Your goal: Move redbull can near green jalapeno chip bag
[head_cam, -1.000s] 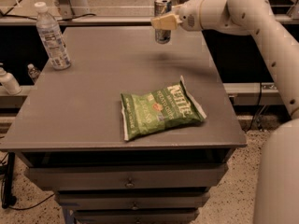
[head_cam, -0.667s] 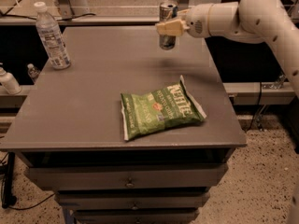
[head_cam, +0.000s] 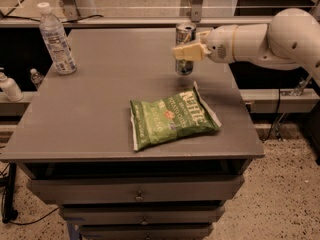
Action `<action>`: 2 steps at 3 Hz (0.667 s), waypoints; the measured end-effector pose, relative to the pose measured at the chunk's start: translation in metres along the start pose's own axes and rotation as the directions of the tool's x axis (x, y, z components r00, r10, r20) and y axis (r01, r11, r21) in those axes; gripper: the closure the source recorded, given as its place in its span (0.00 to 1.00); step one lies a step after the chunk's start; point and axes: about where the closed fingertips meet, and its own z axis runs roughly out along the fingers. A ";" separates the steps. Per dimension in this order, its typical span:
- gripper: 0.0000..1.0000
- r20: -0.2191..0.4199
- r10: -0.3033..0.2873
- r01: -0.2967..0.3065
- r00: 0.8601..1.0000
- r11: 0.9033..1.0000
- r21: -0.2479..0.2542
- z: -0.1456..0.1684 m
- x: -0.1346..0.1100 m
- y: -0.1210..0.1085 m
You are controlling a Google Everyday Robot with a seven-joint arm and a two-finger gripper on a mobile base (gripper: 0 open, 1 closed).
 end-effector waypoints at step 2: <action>1.00 -0.023 -0.018 0.019 1.000 0.999 0.026 -0.015 0.050 0.000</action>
Offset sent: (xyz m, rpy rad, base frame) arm -0.0206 -0.0462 -0.0663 -0.0535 -0.0331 -0.0368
